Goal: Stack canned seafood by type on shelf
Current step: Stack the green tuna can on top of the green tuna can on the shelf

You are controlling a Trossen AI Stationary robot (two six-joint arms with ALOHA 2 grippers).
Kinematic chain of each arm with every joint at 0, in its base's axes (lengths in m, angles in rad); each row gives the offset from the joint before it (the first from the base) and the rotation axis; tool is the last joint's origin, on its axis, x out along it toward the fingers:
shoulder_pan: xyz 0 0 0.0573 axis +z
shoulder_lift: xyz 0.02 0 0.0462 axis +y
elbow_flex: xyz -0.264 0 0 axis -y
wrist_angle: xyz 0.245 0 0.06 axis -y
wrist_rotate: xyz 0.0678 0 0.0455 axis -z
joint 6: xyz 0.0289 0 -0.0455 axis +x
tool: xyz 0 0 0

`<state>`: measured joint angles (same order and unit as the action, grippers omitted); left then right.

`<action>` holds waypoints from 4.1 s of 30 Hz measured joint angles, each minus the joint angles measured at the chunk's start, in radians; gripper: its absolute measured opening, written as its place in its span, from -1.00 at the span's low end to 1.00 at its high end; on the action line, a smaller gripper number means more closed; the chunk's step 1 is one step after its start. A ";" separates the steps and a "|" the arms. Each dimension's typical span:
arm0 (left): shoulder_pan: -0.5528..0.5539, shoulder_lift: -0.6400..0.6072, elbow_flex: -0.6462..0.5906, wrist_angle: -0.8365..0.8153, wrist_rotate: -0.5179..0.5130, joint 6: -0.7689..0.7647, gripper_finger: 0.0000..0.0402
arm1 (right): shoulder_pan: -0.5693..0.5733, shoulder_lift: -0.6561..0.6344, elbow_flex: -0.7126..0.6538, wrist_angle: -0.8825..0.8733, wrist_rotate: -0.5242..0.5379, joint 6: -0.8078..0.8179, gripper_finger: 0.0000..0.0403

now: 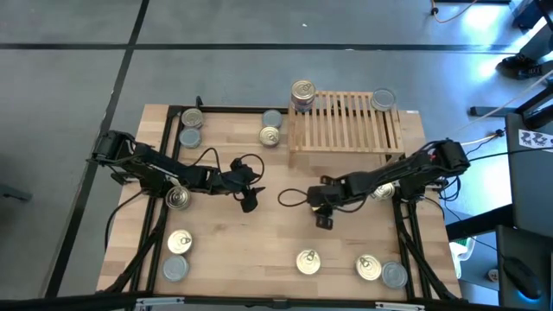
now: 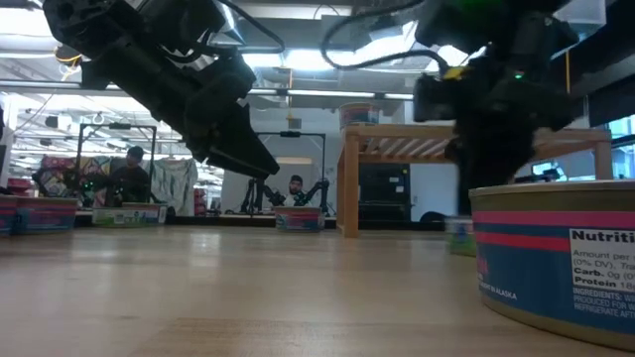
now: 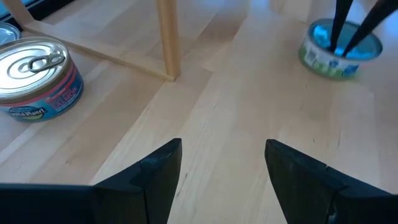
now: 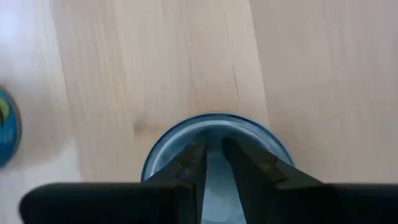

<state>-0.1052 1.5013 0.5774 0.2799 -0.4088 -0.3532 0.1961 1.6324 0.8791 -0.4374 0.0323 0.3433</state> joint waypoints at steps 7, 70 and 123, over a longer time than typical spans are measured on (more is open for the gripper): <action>-0.024 0.000 0.000 0.029 0.000 -0.017 0.14 | -0.002 0.048 -0.003 0.261 0.040 -0.141 -0.63; 0.047 0.528 0.314 0.267 0.321 0.236 0.14 | 0.040 0.070 0.010 0.336 0.091 -0.520 0.81; 0.138 0.569 0.217 0.529 0.456 0.013 0.14 | 0.074 0.220 0.009 0.458 0.558 -0.845 0.31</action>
<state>0.0326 2.0705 0.7944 0.8092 0.0474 -0.3399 0.2703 1.8527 0.8883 0.0209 0.5905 -0.5021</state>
